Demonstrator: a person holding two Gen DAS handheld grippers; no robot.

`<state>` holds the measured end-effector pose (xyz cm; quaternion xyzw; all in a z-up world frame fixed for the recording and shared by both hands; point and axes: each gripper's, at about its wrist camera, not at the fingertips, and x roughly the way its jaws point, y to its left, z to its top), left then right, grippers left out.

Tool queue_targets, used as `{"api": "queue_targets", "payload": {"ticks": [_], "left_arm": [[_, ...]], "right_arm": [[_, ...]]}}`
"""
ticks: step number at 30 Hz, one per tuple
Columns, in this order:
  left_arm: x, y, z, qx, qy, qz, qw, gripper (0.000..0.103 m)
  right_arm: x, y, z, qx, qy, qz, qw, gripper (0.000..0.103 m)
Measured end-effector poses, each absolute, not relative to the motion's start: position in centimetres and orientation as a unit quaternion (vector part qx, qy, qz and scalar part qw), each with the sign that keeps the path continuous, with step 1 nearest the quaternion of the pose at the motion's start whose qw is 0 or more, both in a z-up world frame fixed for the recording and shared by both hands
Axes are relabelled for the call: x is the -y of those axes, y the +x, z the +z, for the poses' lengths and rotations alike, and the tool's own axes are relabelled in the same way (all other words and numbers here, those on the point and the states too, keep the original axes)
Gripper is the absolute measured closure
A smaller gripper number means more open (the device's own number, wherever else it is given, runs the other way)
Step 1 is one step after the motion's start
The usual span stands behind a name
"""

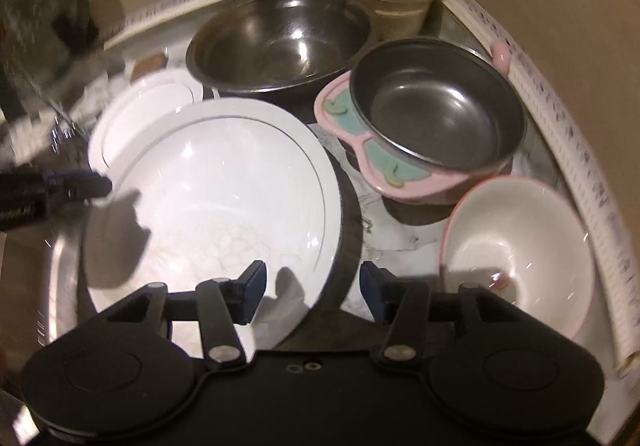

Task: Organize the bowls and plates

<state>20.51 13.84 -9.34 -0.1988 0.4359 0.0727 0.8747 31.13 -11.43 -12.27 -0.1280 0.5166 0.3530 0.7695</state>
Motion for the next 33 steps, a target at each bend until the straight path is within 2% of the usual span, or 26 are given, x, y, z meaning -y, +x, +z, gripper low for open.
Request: {"api": "queue_targets", "payload": {"ticks": [1, 6, 10, 17, 20, 25, 26, 33], "left_arm": [[-13.8, 20.5, -9.6, -0.440, -0.202, 0.071, 0.872, 0.079], [-13.6, 19.8, -10.3, -0.442, -0.215, 0.069, 0.868, 0.050], [-13.7, 20.6, -10.7, -0.442, -0.235, 0.063, 0.863, 0.050], [-12.9, 21.7, -11.3, -0.452, -0.229, 0.058, 0.860, 0.052], [-13.3, 21.9, -11.9, -0.459, -0.239, 0.065, 0.853, 0.066], [-13.3, 21.9, -12.2, -0.461, -0.239, 0.078, 0.851, 0.076], [-13.3, 21.8, -12.2, -0.461, -0.237, 0.083, 0.851, 0.081], [-13.0, 21.0, -11.9, -0.461, -0.229, 0.088, 0.853, 0.082]], "right_arm": [[11.6, 31.2, -12.4, -0.520, -0.115, 0.353, 0.769, 0.051], [12.1, 31.5, -13.1, -0.525, -0.085, 0.350, 0.771, 0.051], [12.3, 32.0, -13.7, -0.529, -0.060, 0.347, 0.772, 0.052], [12.1, 32.3, -14.5, -0.536, -0.035, 0.350, 0.767, 0.062], [12.3, 32.3, -14.7, -0.540, -0.030, 0.350, 0.765, 0.070], [12.9, 32.5, -14.8, -0.542, -0.015, 0.343, 0.767, 0.078], [13.0, 32.5, -14.9, -0.542, -0.011, 0.341, 0.768, 0.079], [13.3, 31.7, -14.7, -0.532, -0.013, 0.335, 0.778, 0.082]]}}
